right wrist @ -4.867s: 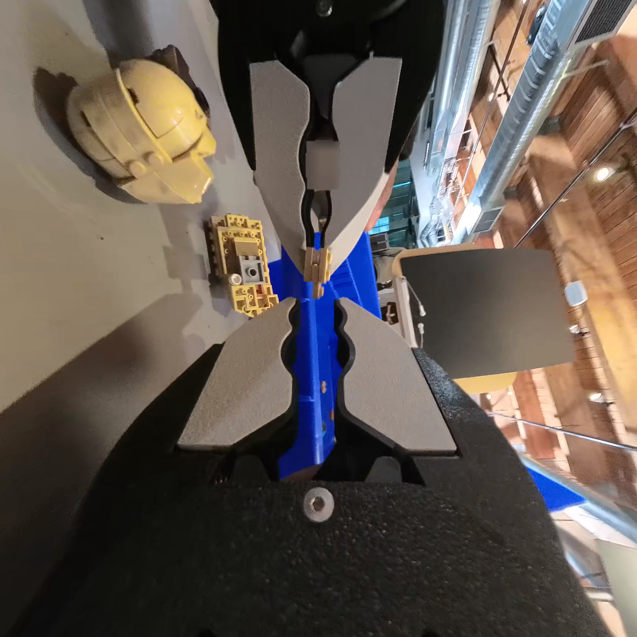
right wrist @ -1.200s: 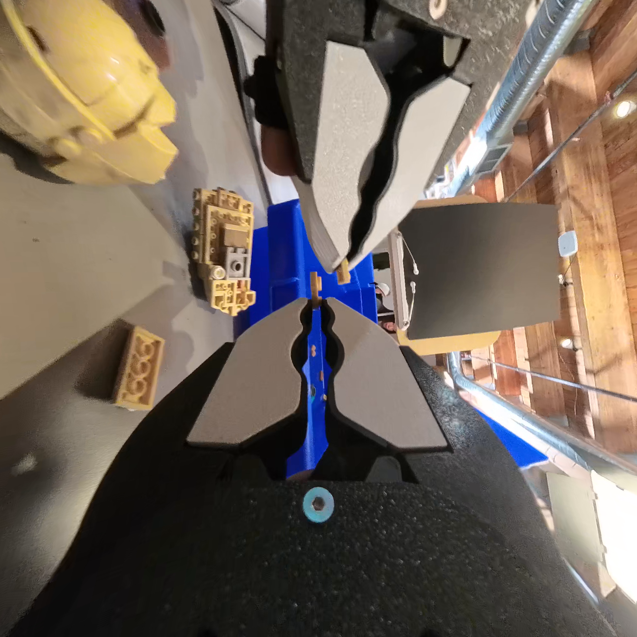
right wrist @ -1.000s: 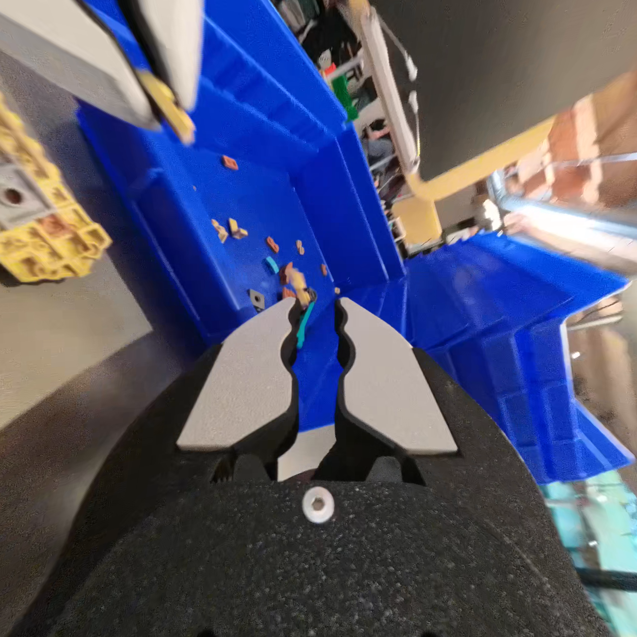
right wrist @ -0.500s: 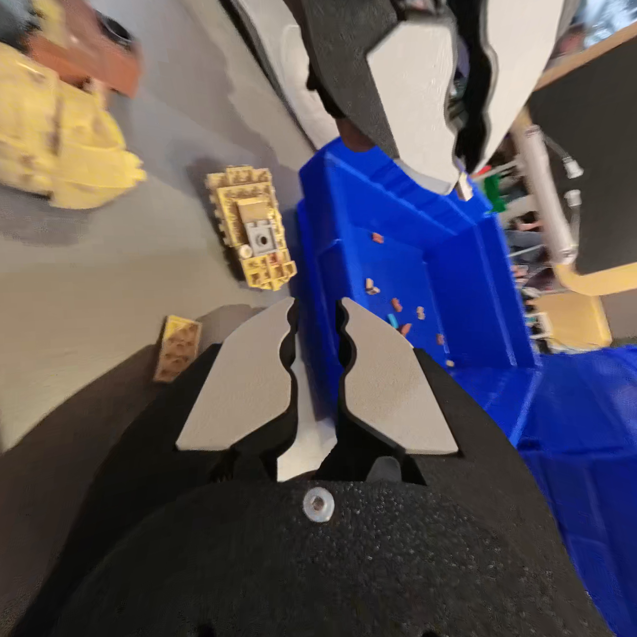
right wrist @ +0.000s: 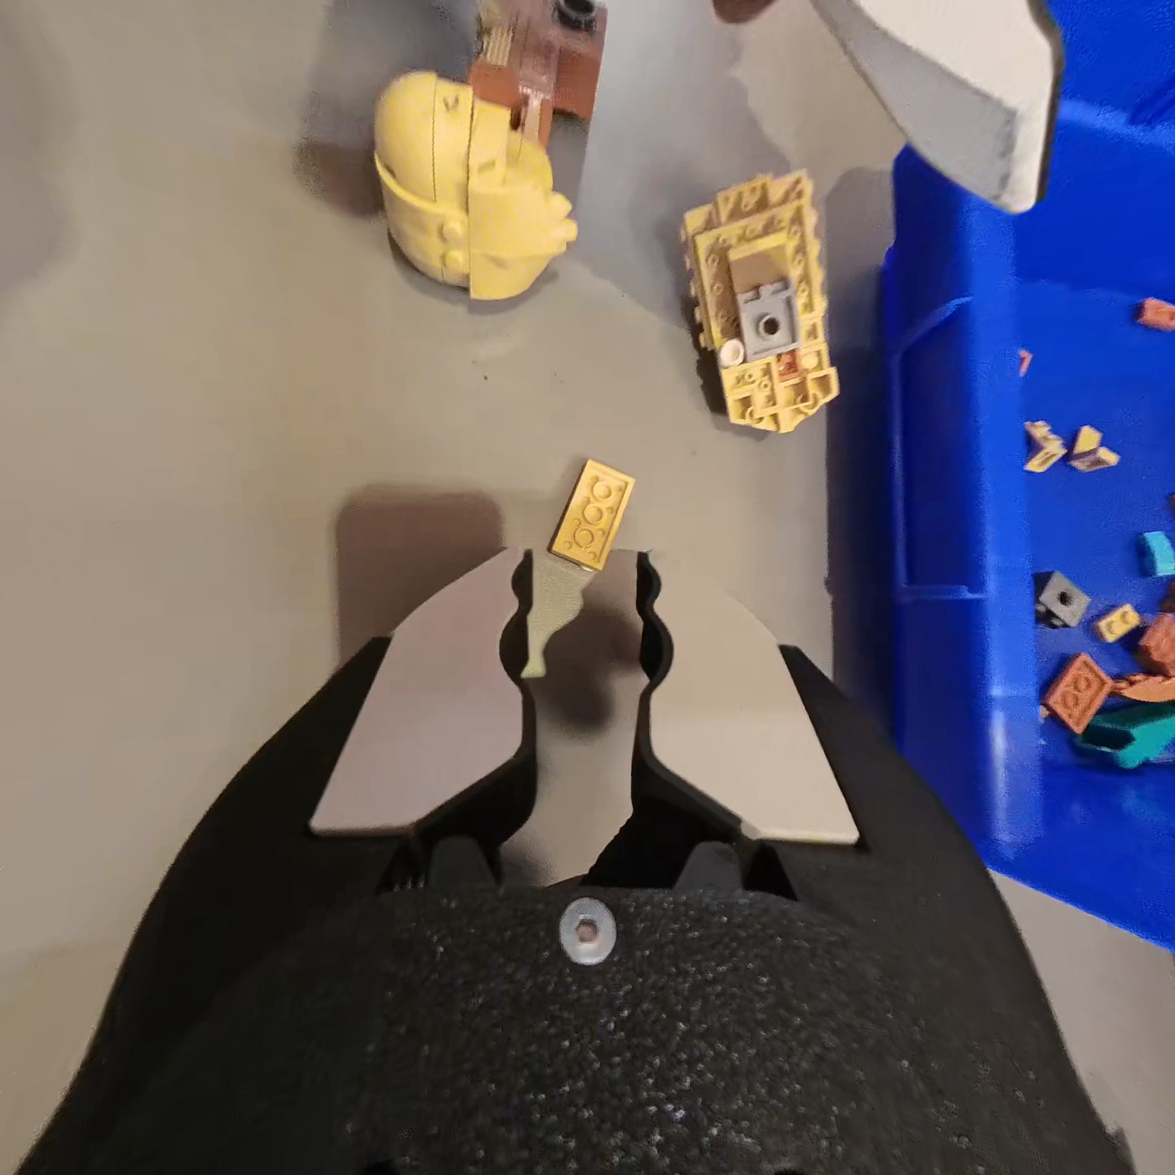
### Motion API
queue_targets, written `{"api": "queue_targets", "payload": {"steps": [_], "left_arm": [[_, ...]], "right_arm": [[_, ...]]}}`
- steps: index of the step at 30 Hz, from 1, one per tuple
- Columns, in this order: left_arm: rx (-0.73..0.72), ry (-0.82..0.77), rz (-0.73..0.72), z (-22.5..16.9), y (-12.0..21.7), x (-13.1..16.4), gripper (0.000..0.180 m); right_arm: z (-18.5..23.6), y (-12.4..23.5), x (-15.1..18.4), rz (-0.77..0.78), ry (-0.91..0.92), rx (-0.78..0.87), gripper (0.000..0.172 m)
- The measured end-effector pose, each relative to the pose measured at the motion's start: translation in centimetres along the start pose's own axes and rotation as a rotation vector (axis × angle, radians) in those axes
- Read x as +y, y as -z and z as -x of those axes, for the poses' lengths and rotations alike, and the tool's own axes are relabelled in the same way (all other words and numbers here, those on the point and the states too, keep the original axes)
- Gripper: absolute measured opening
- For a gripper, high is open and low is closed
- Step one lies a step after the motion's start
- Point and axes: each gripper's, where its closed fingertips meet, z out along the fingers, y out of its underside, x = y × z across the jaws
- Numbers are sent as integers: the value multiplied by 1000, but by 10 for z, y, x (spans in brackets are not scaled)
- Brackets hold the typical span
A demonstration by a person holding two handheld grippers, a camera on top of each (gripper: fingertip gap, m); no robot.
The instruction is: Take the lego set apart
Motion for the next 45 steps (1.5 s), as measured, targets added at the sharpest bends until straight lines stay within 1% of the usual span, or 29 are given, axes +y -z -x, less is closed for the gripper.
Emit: {"api": "queue_targets", "payload": {"steps": [1, 3, 4, 5, 8, 10, 12, 15, 18, 21, 23, 24, 27, 29, 31, 33, 36, 38, 41, 45], "left_arm": [[18, -5, -2, -5, 0, 0, 22], [66, -18, -10, -16, 0, -1, 22], [91, -30, -16, -22, 0, -1, 22], [115, -48, -21, -28, 0, -1, 22], [177, -136, -43, -45, 3, -3, 23], [216, -195, -63, -56, 5, -5, 24], [240, -252, -80, -65, 7, -7, 25], [229, -333, -82, -68, 8, -6, 28], [198, -399, -64, -67, 6, -3, 27], [179, -438, -47, -66, 4, -1, 22], [164, -444, -80, -66, 5, -5, 8], [163, -437, -95, -66, 6, -8, 5], [156, -421, -97, -63, 5, -7, 5], [174, -293, -68, -58, 3, -3, 5], [190, -81, -49, -47, 1, -2, 5], [209, 143, -45, -36, 1, 1, 4], [249, 479, -89, -23, 2, 0, 5], [276, 638, -121, -19, 2, -2, 5], [278, 739, -136, -18, -1, -2, 5], [271, 769, -164, -18, -1, -7, 5]], "right_arm": [[1, -3, 2, 13, -3, -4, 32], [1, -7, 0, 10, -16, -3, 29], [-1, -9, 0, 11, -18, 8, 20], [-3, -10, -1, 9, -22, 22, 17], [-9, -11, -2, -5, -51, 37, 17], [-12, -11, -5, -47, -110, 16, 17], [-16, -9, -12, -121, -210, -22, 16], [-22, -2, -27, -247, -378, -96, 17], [-22, 5, -39, -348, -482, -175, 16], [-20, 11, -51, -426, -535, -243, 16], [-18, 13, -56, -454, -547, -271, 17], [-18, 13, -58, -460, -552, -279, 17], [-21, 13, -59, -482, -571, -276, 17], [-31, 16, -62, -522, -568, -209, 16], [-45, 22, -64, -563, -517, -79, 16], [-58, 30, -65, -576, -420, 101, 17], [-76, 41, -67, -548, -205, 439, 17], [-81, 45, -70, -510, -63, 630, 17], [-80, 46, -80, -463, 88, 791, 15], [-79, 40, -83, -406, 151, 859, 11]]}}
